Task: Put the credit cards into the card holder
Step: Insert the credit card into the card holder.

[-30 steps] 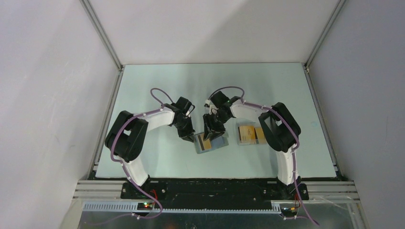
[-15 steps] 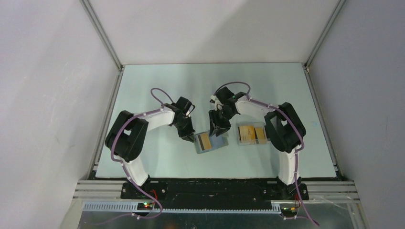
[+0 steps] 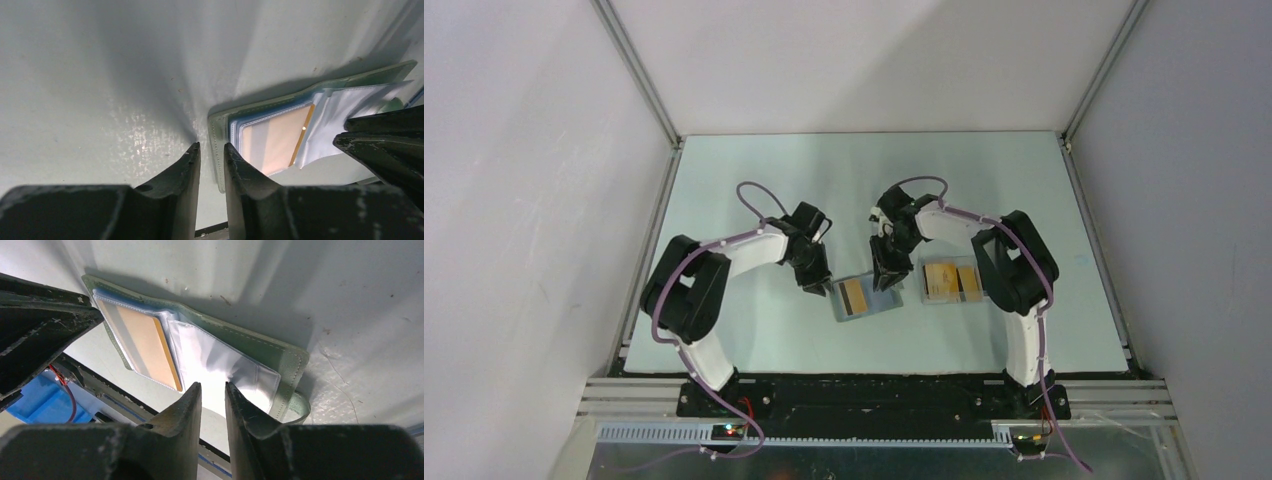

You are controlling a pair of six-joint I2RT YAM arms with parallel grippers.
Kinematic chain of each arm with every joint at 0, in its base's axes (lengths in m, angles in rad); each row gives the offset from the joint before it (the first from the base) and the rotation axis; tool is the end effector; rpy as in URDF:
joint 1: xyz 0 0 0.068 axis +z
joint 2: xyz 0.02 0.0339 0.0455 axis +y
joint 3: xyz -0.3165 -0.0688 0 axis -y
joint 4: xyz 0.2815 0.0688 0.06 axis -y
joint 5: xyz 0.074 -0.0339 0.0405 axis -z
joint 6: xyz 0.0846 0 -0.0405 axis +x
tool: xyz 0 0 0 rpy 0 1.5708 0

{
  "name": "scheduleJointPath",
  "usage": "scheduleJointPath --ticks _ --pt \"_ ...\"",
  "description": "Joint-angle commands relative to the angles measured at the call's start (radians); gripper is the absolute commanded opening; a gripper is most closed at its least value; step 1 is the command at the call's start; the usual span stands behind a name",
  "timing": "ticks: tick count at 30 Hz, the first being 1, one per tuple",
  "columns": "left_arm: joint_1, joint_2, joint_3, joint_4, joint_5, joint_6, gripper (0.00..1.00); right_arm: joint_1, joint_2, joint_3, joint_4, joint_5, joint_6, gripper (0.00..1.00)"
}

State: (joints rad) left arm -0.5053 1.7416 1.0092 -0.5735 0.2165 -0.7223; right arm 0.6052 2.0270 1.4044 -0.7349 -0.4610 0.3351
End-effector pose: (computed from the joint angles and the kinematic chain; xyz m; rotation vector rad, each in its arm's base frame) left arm 0.3099 -0.1922 0.1306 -0.2825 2.9960 -0.4982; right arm 0.3526 0.2897 0.1358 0.4819 -2.9832 -0.7785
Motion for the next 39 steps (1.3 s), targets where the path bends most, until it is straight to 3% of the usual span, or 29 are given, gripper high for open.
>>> scheduleJointPath --ticks 1,12,18,39 --pt "0.009 -0.063 0.001 0.017 -0.020 0.014 0.30 0.014 -0.031 0.023 -0.001 -0.029 -0.009 0.25" --pt "0.023 -0.062 -0.021 0.093 0.059 -0.023 0.30 0.015 0.004 0.029 -0.004 -0.054 -0.012 0.00" --pt "0.037 -0.066 -0.052 0.160 0.135 -0.041 0.32 0.005 0.015 0.015 0.009 -0.071 -0.008 0.00" --pt "0.032 -0.040 -0.042 0.202 0.197 -0.057 0.31 -0.017 0.024 0.007 0.006 -0.087 -0.012 0.00"
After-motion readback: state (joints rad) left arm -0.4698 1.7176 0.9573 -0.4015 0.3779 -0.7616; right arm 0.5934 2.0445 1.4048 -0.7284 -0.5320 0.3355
